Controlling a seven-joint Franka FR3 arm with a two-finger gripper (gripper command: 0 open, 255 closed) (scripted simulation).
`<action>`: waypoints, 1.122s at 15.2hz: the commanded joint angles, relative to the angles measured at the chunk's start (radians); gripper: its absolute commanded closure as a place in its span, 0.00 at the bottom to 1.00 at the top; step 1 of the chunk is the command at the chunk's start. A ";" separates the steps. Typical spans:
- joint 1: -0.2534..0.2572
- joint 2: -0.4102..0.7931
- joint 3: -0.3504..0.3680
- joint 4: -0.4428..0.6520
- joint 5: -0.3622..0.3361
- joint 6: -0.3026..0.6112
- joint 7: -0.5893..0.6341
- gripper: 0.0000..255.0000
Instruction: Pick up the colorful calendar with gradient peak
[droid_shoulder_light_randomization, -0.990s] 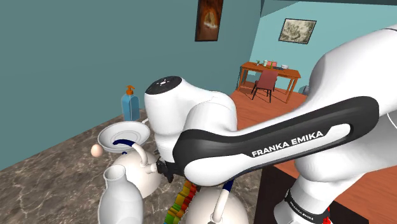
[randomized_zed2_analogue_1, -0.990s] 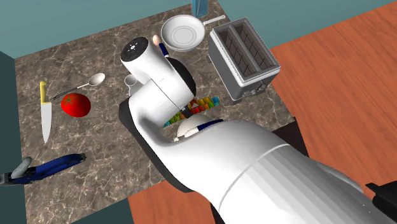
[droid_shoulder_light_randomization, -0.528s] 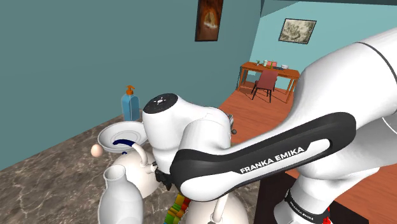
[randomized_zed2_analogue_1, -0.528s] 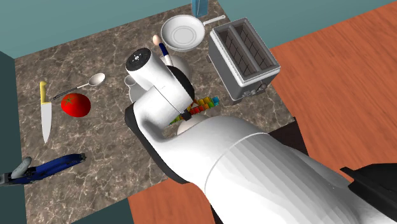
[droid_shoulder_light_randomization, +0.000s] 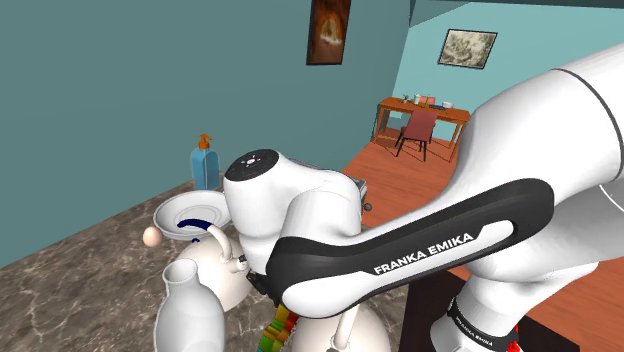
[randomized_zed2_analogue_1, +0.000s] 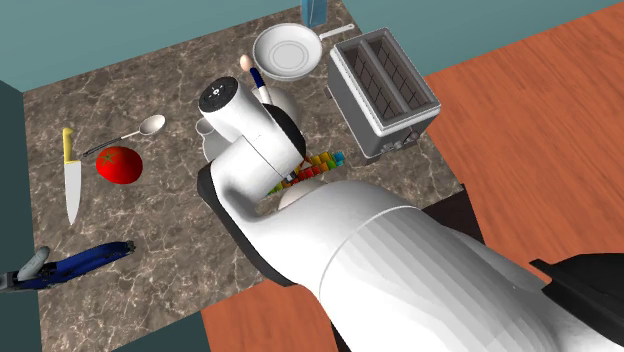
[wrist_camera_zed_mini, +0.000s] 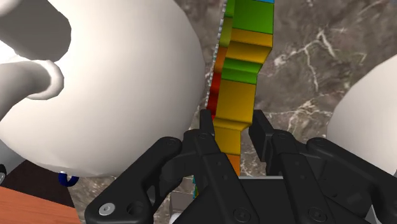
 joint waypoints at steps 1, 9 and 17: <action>0.000 0.000 0.002 -0.001 0.000 0.001 0.000 1.00; 0.098 -0.012 -0.118 0.031 -0.012 -0.078 -0.004 1.00; 0.181 -0.041 -0.238 0.089 -0.017 -0.187 -0.020 1.00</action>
